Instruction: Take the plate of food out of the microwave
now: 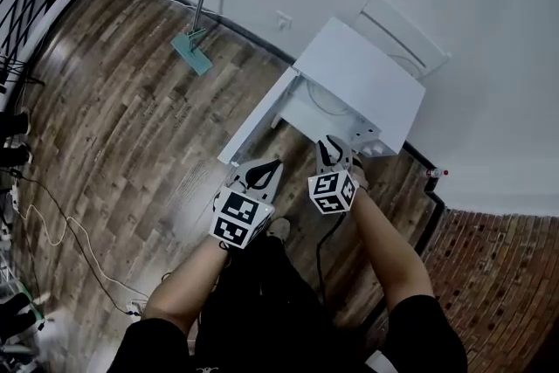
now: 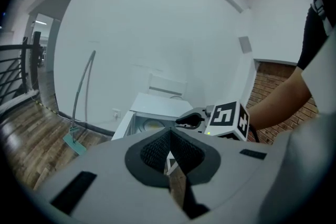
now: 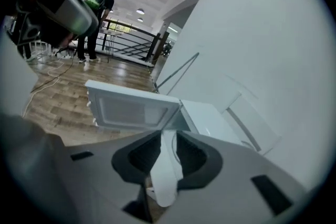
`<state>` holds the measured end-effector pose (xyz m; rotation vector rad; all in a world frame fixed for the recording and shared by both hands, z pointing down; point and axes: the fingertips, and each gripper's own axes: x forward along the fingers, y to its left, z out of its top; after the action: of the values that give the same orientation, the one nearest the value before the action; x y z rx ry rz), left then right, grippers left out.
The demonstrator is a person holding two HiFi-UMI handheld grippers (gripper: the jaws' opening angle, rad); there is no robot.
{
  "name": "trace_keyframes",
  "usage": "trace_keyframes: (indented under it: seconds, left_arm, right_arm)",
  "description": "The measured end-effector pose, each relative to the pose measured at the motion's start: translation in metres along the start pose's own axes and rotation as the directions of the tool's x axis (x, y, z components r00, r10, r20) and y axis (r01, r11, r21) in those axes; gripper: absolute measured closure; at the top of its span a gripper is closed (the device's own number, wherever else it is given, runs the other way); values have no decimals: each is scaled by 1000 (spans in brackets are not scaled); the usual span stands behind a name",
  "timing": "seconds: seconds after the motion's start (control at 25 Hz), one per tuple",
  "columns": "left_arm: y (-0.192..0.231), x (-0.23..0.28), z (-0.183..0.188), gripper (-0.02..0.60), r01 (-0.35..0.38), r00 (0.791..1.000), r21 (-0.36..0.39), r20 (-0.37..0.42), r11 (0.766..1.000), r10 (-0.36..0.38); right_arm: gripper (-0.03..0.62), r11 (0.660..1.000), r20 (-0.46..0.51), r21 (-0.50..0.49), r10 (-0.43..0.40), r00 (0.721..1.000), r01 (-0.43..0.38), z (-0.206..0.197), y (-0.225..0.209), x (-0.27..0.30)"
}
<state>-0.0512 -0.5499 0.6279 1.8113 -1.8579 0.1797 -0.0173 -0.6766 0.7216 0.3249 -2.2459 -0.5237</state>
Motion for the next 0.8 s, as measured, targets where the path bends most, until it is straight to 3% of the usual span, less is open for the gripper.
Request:
trace_keyframes:
  seconds: [0.28,0.8]
  left_arm:
    - [29,43,-51,581,-19,1000,-68,-15,998,18]
    - [60,114,-104,581,-48,998,-66,-49,997,44]
  right_arm:
    - [426,993,-157,-117,-33,987,14,-70,-4,108]
    - [385,948,-357,-317,-120,926,1,-170,-22,251]
